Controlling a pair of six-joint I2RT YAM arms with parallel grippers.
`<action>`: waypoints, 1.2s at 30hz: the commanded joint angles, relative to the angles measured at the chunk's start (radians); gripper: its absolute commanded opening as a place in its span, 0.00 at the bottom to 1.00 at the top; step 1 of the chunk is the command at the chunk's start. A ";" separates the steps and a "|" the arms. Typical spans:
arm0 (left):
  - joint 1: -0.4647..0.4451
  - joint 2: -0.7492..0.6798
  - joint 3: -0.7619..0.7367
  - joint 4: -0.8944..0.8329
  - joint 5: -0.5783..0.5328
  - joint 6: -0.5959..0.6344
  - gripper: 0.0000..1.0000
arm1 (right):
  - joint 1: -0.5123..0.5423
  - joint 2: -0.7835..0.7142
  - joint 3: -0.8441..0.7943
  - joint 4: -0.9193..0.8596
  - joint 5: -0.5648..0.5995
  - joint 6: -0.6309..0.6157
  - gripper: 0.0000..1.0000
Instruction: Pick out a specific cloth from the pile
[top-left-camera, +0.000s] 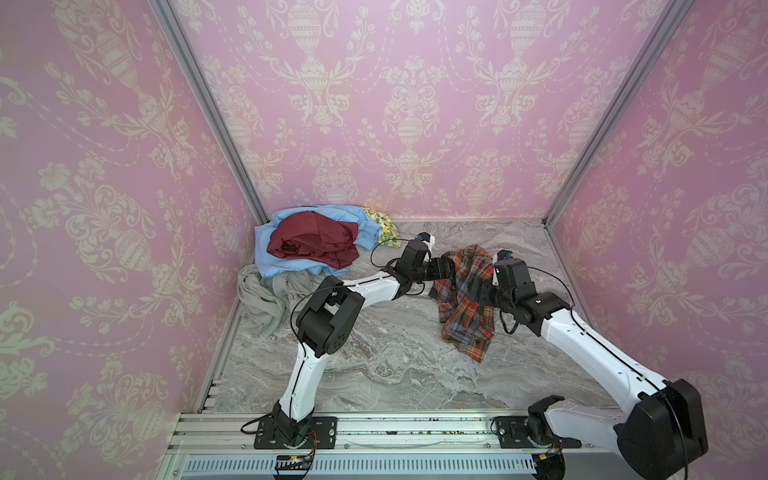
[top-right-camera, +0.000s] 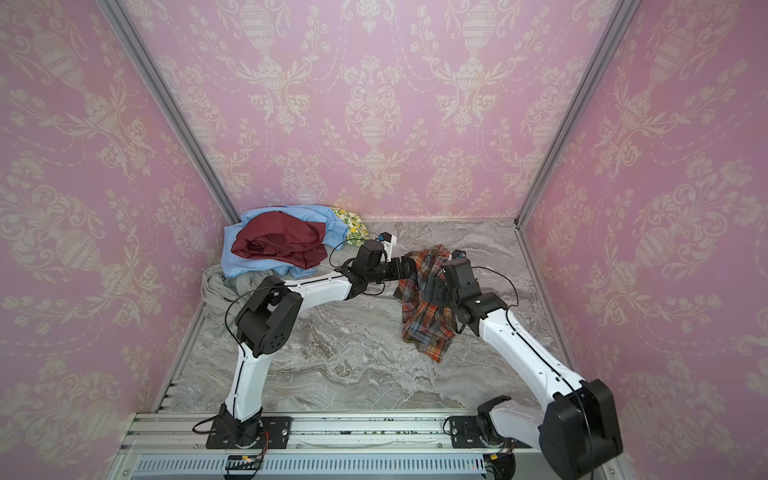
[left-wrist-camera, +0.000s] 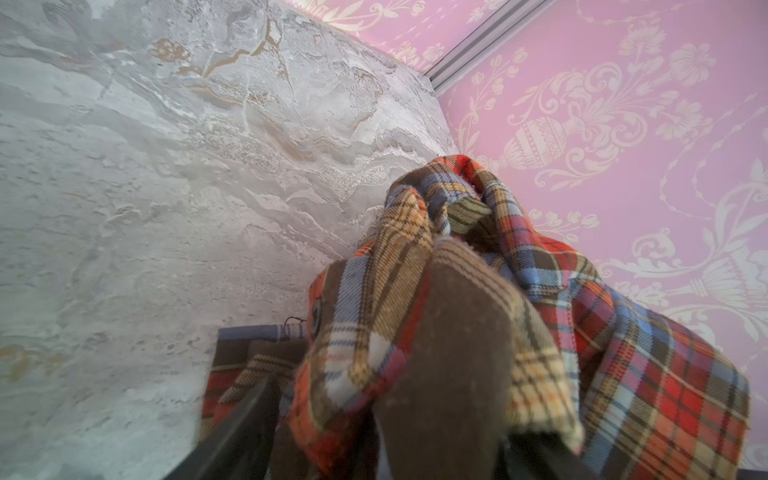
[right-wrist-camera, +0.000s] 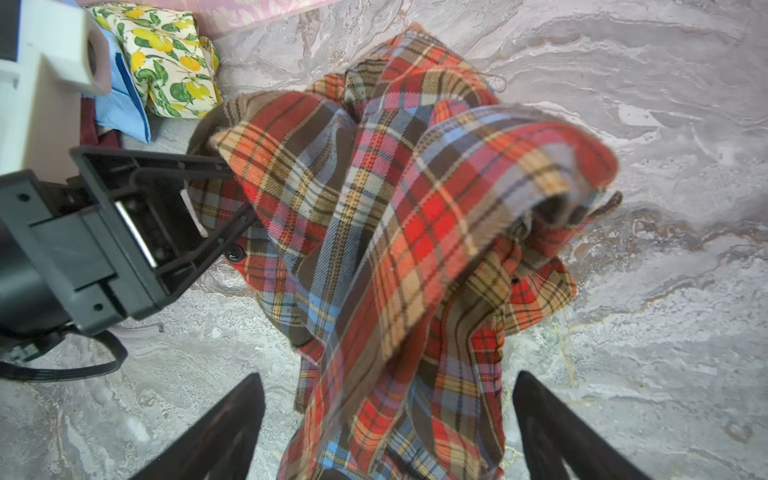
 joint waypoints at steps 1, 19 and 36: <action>-0.007 -0.011 -0.046 0.030 0.078 0.006 0.78 | 0.007 0.000 0.033 0.001 0.043 0.027 0.94; -0.006 -0.292 -0.386 0.130 0.122 0.177 0.77 | 0.069 0.217 0.202 -0.006 0.099 0.042 0.94; 0.024 -0.705 -0.700 0.059 -0.057 0.152 0.72 | -0.034 0.627 0.371 -0.048 -0.039 -0.232 1.00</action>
